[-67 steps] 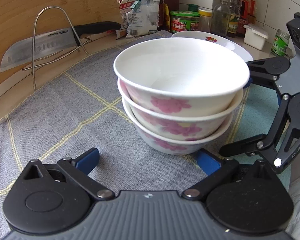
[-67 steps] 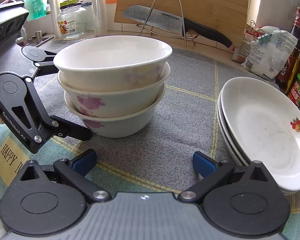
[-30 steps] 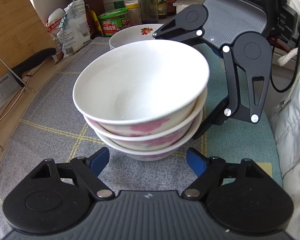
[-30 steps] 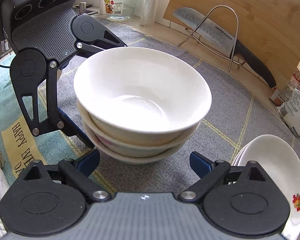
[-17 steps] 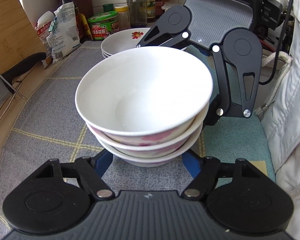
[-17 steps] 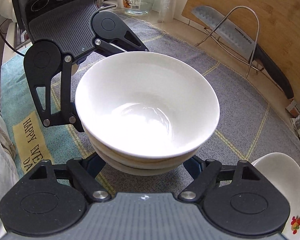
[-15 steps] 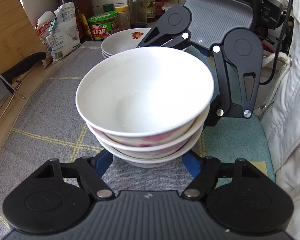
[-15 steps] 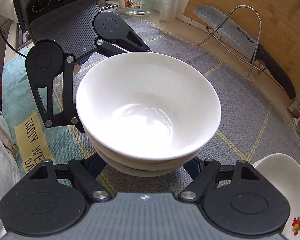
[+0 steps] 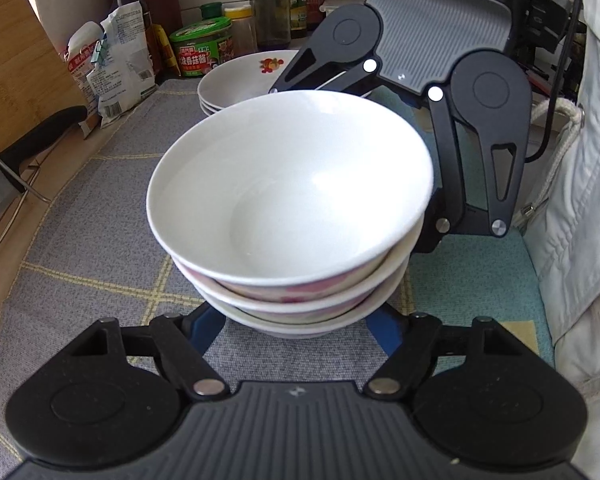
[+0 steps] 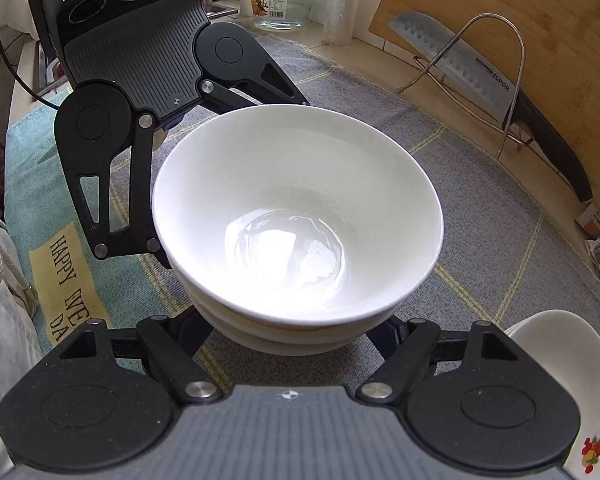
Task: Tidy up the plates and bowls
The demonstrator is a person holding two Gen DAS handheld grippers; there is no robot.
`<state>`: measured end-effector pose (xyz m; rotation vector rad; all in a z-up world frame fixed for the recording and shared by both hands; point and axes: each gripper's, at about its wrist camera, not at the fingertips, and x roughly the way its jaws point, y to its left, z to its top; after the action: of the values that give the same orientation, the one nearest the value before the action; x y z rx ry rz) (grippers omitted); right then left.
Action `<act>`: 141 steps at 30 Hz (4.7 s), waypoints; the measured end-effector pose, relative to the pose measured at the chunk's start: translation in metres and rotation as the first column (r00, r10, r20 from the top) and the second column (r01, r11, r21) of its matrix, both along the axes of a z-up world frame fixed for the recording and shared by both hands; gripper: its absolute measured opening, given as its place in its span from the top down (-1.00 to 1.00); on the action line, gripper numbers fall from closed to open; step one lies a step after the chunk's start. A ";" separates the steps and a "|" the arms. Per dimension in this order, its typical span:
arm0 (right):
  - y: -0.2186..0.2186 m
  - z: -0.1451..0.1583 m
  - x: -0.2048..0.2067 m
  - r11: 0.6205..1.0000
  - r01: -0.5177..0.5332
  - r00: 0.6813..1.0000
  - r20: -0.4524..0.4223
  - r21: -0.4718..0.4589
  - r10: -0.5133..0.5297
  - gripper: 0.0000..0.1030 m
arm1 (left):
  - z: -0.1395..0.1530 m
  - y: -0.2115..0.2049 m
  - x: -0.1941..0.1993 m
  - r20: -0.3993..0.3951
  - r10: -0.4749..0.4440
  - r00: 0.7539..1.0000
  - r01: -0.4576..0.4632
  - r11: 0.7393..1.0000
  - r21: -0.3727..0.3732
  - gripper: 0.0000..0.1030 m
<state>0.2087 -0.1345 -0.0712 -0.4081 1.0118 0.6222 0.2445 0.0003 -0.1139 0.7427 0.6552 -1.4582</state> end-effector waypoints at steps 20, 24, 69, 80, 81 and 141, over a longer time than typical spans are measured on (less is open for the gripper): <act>-0.008 0.028 -0.019 1.000 -0.021 0.999 0.043 0.005 0.021 -0.64 | 0.024 -0.007 -0.019 0.062 0.030 0.998 -0.031 0.999 0.018 -0.48; -0.016 0.037 -0.026 1.000 -0.025 0.998 0.064 -0.003 0.025 -0.64 | 0.033 -0.015 -0.026 0.084 0.032 0.996 -0.034 0.999 0.013 -0.48; -0.185 0.026 -0.009 0.974 0.214 0.976 0.052 -0.074 -0.211 -0.63 | 0.011 -0.199 0.018 0.113 -0.145 0.983 0.148 0.989 -0.016 -0.48; -0.179 0.035 -0.021 0.961 0.272 0.956 0.124 -0.039 -0.266 -1.00 | 0.023 -0.178 0.017 0.089 -0.002 0.996 0.011 0.994 -0.107 -0.94; -0.178 0.035 -0.025 0.960 0.276 0.955 0.126 -0.039 -0.269 -1.00 | 0.026 -0.172 0.015 0.086 0.031 0.996 -0.020 0.993 -0.120 -0.95; -0.019 0.121 -0.184 0.339 0.927 0.313 0.167 0.162 -0.935 -1.00 | 0.129 0.000 -0.127 0.003 0.812 0.584 -0.794 0.572 -0.205 -0.99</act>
<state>0.0246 -0.1534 0.0500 0.2044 0.8218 -0.5058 0.1179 0.0002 0.0155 0.2708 0.6471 -0.5942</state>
